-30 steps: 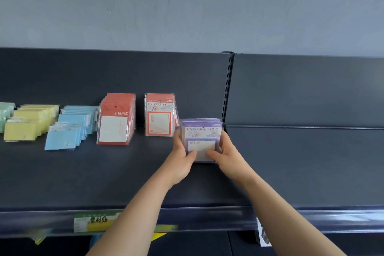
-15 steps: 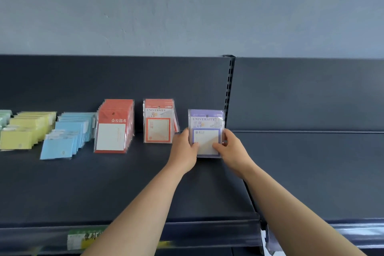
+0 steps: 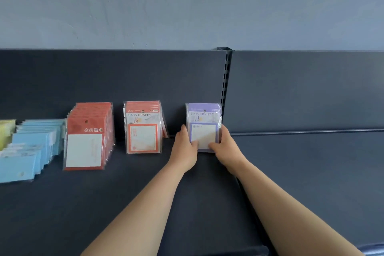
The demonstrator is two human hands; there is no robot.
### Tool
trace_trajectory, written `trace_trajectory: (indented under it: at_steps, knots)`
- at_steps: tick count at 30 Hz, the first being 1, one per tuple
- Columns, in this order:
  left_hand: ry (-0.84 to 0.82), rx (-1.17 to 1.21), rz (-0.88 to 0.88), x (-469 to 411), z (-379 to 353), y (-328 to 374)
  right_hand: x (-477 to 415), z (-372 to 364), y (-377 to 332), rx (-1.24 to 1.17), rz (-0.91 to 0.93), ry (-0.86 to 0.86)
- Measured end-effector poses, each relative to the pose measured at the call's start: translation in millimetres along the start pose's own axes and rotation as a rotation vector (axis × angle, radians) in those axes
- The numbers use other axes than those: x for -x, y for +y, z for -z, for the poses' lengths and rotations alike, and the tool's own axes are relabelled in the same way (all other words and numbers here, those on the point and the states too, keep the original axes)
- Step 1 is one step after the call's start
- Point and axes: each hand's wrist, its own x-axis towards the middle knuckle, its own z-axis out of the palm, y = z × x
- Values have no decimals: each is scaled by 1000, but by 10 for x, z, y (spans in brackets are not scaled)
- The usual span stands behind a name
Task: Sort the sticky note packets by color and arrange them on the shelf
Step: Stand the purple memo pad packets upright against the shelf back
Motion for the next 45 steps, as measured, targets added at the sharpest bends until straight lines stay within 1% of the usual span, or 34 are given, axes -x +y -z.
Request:
trace_trajectory:
  at_steps: [3, 10, 17, 19, 21, 23, 24, 26, 28, 32, 34, 36, 40, 45]
  knots:
    - [-8, 26, -16, 2, 6, -31, -14, 25, 13, -27, 8, -4]
    - [-36, 52, -28, 17, 2, -61, 35, 15, -23, 22, 60, -2]
    - [-15, 16, -17, 110, 131, -12, 52, 29, -32, 43, 67, 60]
    - [57, 28, -44, 202, 267, 16, 108, 24, -141, 19, 99, 121]
    - [222, 39, -101, 297, 420, 24, 196, -17, -284, 18, 160, 224]
    - [398, 30, -127, 364, 562, -14, 305, -111, -437, 6, 281, 294]
    - [460, 26, -119, 381, 624, -48, 348, -185, -498, -2, 328, 291]
    - [522, 39, -72, 385, 727, -132, 370, -369, -580, 1, 322, 225]
    - [516, 48, 5, 364, 804, -221, 322, -562, -636, -12, 278, 142]
    - [416, 98, 172, 270, 904, -349, 165, -870, -683, 19, 180, 15]
    - [386, 140, 237, 178, 944, -408, 88, -994, -664, 30, 133, -20]
    - [355, 199, 285, 86, 985, -463, 8, -1091, -646, 3, 107, -33]
    - [297, 309, 327, -43, 1044, -546, -125, -1233, -641, -70, 71, -40]
    - [265, 419, 347, -149, 1070, -583, -253, -1328, -574, -88, 28, 11]
